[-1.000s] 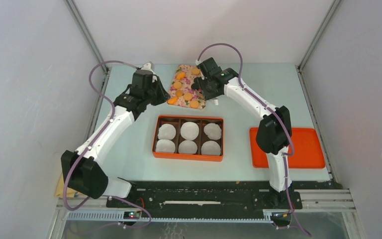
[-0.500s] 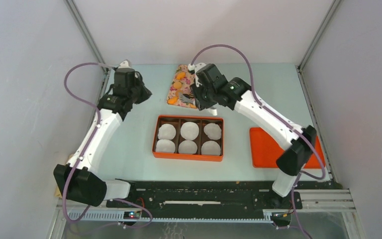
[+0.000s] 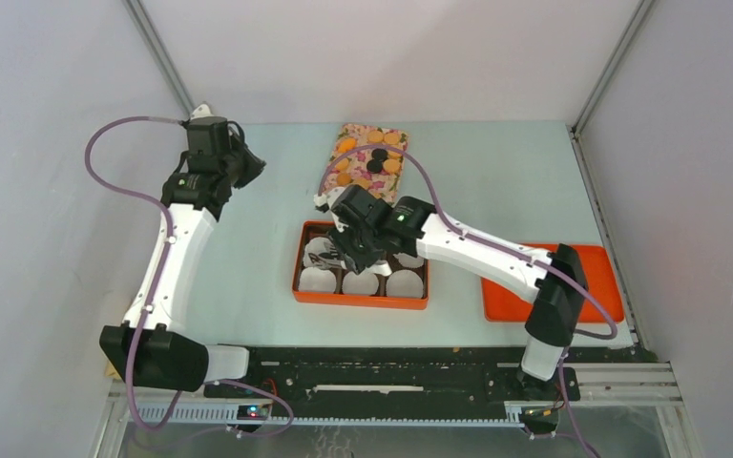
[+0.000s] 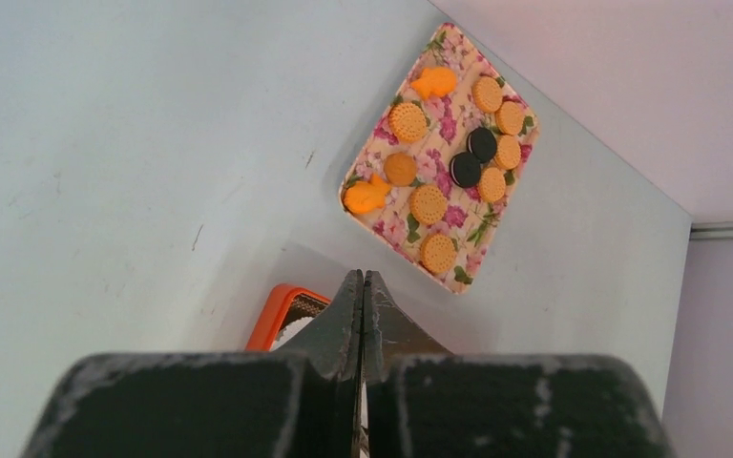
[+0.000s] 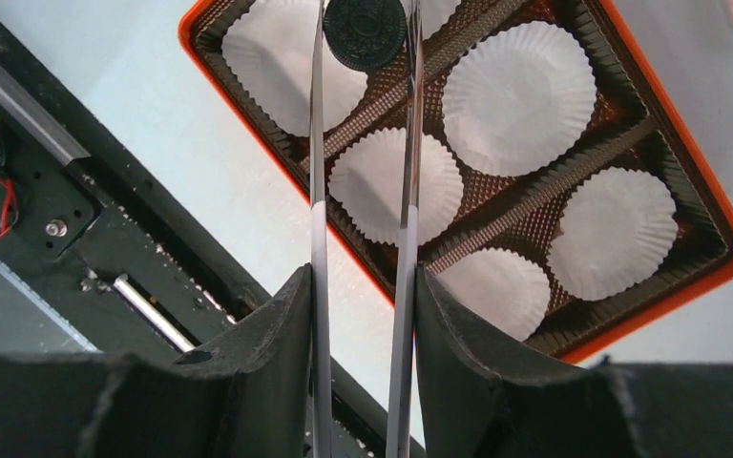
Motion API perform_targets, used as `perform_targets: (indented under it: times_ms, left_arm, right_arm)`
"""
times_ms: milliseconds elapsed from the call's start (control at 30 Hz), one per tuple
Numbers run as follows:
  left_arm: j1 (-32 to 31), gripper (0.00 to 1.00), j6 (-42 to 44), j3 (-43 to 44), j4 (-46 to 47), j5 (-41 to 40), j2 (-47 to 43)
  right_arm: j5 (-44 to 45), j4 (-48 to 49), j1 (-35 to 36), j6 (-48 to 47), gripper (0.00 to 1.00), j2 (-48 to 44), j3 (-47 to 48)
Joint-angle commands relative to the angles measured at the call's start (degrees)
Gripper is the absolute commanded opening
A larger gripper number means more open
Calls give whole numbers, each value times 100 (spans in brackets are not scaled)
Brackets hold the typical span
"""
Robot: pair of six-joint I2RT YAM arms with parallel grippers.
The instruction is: Pack the cookies
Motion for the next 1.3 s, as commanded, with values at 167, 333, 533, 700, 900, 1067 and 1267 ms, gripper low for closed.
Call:
perform_targets:
  times_ms: [167,333,533,700,900,1067,1267]
  left_arm:
    - [20,0,10,-207,136,207,-216]
    - [20,0,-5,-357,250,316,-208]
    - [21,0,-19,-378,310,483,-164]
    - [18,0,-19,-395,354,534,-113]
    - [20,0,-2,-420,368,534,-61]
    - [21,0,24,-429,381,651,-11]
    - [20,0,68,-437,430,886,23]
  right_arm:
    - [76,469,-42,75,11,497,492]
    - [186,496,-67,35,11,681,571]
    - [260,431,-34,59,8,588,715]
    - [341,383,-56,-6,9,580,760]
    - [264,393,-77,14,11,859,771]
    - [244,482,-91,10,38,956,765]
    - [180,521,-143,58,57,897,819]
